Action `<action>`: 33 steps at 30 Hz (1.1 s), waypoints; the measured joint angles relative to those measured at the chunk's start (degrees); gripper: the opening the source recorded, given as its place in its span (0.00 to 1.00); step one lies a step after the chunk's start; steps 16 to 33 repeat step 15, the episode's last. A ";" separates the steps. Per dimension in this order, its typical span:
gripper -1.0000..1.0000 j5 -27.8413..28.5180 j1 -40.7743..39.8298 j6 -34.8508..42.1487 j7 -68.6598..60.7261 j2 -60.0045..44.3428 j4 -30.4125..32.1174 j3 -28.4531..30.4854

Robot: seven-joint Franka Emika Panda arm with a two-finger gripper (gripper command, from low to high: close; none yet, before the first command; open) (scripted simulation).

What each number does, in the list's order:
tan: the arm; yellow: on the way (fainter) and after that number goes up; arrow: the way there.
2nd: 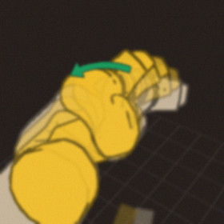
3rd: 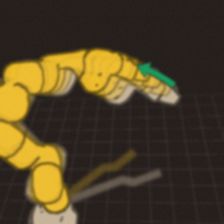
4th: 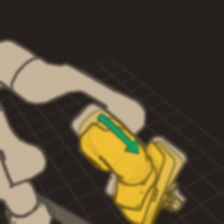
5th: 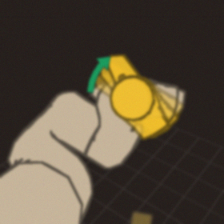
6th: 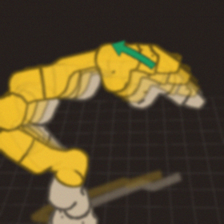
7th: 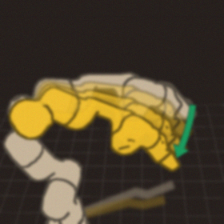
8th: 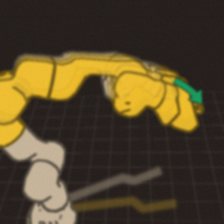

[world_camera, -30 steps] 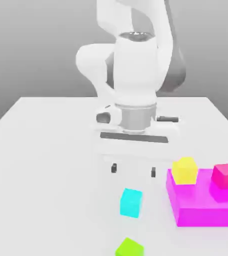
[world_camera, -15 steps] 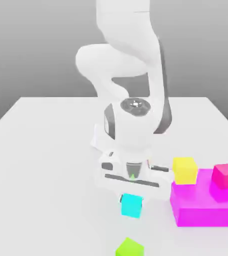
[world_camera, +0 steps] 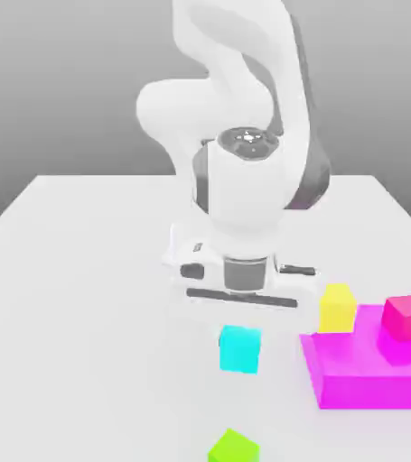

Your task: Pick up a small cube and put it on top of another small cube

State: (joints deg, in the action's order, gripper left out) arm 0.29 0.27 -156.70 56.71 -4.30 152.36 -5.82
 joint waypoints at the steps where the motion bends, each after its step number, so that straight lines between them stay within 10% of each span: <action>1: 0.00 0.17 -0.31 1.25 -2.08 -0.84 -2.07 -0.02; 11: 0.00 3.12 -2.08 4.10 -15.38 -13.04 -16.98 0.40; 12: 1.00 3.50 -1.86 2.45 -15.18 -14.87 -17.16 0.70; 33: 1.00 3.50 -1.86 2.45 -15.18 -14.87 -17.16 0.70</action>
